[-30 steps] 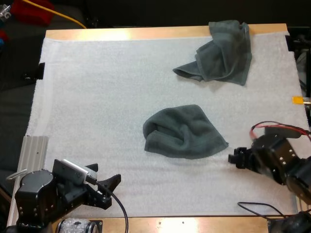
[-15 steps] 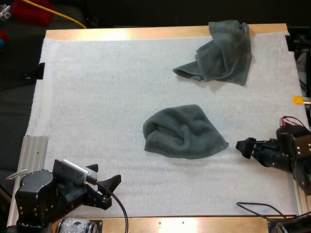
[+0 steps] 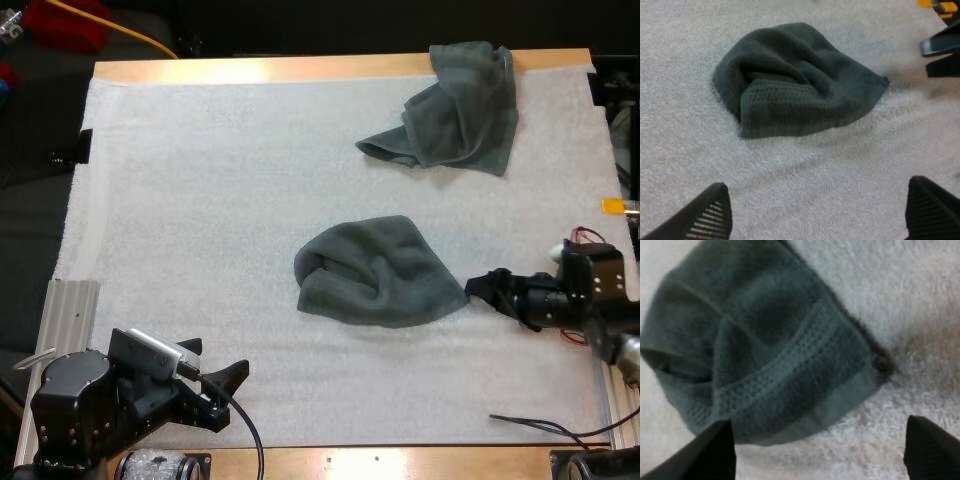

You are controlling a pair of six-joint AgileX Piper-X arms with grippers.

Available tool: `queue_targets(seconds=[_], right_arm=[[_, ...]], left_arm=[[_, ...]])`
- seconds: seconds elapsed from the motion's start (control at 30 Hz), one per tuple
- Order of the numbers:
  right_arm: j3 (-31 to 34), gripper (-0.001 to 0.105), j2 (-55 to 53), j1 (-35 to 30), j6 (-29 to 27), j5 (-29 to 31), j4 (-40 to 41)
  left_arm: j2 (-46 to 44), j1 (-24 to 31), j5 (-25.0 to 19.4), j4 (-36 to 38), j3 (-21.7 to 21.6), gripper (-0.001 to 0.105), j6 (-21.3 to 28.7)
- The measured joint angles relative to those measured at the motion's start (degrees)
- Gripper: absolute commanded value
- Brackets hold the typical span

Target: Pick towel from pile, fold and stack

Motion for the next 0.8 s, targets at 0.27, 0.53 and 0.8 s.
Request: queue_targets(seconds=[0.27, 0.53, 0.8], right_arm=[[0.0, 0.068, 8.5, 0.0, 0.0, -1.5, -6.4], [0.0, 0.068, 14.5, 0.0, 0.0, -2.9, -10.7], [0.0, 0.068, 18.5, 0.0, 0.5, -7.2, -14.5]], left_arm=[[0.0, 0.0, 0.0, 0.0, 0.0, 0.07, 0.0], [0.0, 0.0, 0.0, 0.0, 0.0, 0.07, 0.0], [0.0, 0.0, 0.0, 0.0, 0.0, 0.07, 0.0]])
